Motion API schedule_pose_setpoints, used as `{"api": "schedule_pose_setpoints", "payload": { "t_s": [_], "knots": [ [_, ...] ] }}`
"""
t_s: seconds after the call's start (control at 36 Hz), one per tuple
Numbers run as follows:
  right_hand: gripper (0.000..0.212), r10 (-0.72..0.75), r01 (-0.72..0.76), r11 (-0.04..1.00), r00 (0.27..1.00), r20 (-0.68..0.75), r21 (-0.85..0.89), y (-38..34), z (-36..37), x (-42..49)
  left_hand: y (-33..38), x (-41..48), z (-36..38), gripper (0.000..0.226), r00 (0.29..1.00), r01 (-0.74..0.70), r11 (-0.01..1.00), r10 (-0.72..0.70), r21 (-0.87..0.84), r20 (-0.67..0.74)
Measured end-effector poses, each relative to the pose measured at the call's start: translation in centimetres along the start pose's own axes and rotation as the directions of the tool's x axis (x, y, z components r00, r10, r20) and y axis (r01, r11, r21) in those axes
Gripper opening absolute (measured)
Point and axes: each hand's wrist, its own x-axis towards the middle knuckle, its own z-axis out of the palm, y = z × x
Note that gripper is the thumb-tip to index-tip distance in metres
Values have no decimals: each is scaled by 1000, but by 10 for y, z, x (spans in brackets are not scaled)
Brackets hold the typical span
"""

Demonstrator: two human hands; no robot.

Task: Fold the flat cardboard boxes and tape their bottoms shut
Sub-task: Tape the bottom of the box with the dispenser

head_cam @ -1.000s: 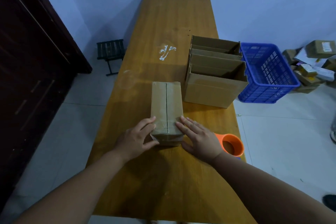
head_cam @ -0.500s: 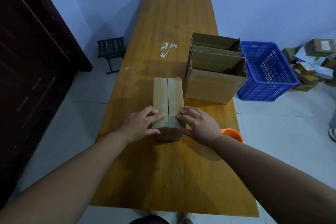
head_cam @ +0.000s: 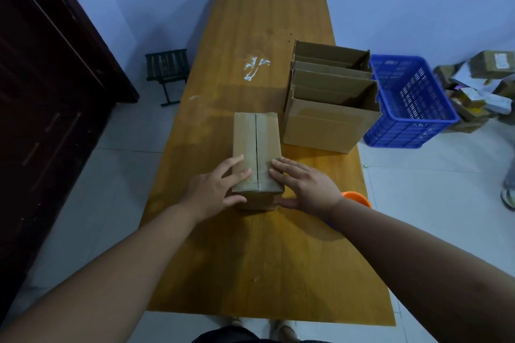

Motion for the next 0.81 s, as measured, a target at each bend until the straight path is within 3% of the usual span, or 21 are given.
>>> {"api": "schedule_pose_setpoints", "payload": {
  "t_s": [0.33,0.42,0.47,0.53,0.58,0.64,0.72,0.81],
  "knots": [
    [59,72,-70,997,993,-90,23,-13,8,-1,12,-3,2,58,996,88,991,-91,105,20],
    [71,236,-243,959,970,66,143,-24,0,-4,11,-3,-1,60,996,81,994,-84,71,40],
    [85,348,-379,918,913,214,121,-29,-4,-11,11,-2,-4,60,994,84,994,-89,67,67],
    [89,498,-518,854,841,210,48,-30,-5,-22,12,0,-8,57,992,84,994,-90,64,87],
    [89,677,-685,728,713,184,-26,-25,-3,-35,11,0,-10,55,991,77,995,-82,58,104],
    [95,786,-789,604,566,251,-113,-16,-2,-46,10,-2,-12,58,988,51,996,-60,70,141],
    [102,824,-816,522,409,392,-247,0,1,-61,11,-6,-16,70,972,14,992,-44,127,232],
    [98,804,-844,493,348,482,-214,14,5,-72,12,-7,-20,78,951,-42,977,-25,208,309]
  ]
}}
